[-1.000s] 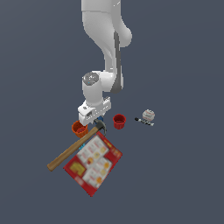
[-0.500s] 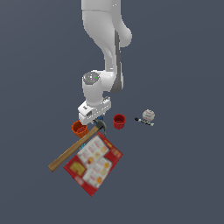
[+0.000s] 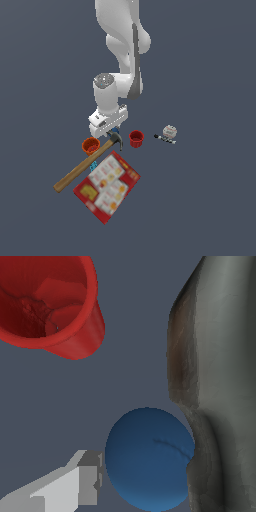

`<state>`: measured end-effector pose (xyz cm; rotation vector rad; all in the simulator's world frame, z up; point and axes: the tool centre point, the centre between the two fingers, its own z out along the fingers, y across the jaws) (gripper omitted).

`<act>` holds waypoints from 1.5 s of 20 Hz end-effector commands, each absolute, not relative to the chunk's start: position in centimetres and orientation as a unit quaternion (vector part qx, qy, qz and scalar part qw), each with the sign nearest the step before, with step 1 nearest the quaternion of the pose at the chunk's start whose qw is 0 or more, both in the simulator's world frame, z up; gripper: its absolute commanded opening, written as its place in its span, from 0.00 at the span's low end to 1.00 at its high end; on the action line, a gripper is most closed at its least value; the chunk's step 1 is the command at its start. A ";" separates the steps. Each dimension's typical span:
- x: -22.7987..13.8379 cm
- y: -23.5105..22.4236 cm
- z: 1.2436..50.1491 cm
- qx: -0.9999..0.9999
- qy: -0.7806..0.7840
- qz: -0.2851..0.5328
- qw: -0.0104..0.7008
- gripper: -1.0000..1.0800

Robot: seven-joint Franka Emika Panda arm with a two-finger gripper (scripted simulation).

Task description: Pick up a designated object from a clutter of objects.

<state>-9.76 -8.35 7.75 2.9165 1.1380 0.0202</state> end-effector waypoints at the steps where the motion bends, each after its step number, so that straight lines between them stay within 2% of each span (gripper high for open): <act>1: -9.8 -8.2 9.3 0.932 0.364 0.009 0.007 0.00; 30: -13.2 -5.5 32.9 0.931 0.364 0.004 0.001 0.00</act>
